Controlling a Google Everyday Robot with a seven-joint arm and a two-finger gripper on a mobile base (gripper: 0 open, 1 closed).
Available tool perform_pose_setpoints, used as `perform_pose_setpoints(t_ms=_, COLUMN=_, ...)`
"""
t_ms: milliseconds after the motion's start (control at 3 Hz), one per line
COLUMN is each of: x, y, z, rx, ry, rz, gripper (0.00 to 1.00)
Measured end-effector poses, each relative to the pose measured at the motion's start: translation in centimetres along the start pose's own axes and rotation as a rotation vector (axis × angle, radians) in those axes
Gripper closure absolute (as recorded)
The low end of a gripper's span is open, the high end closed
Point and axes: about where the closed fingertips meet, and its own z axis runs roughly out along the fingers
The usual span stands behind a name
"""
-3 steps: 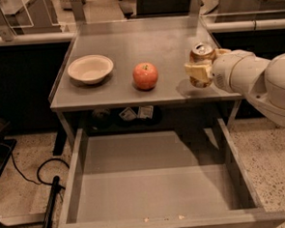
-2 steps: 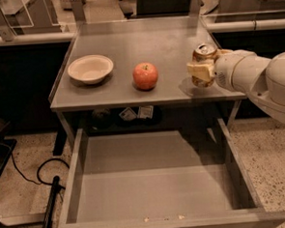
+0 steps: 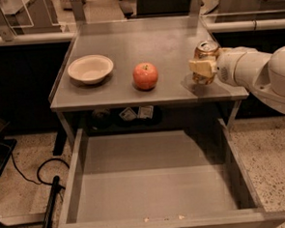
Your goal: Pick orange can from top drawer and place on counter
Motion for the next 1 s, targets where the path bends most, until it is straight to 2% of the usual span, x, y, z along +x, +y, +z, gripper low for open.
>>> perform_pose_setpoints(t_ms=1000, x=1.0, y=-1.4, z=2.2, rx=-0.030, ry=0.028, rz=0.042, gripper=1.00)
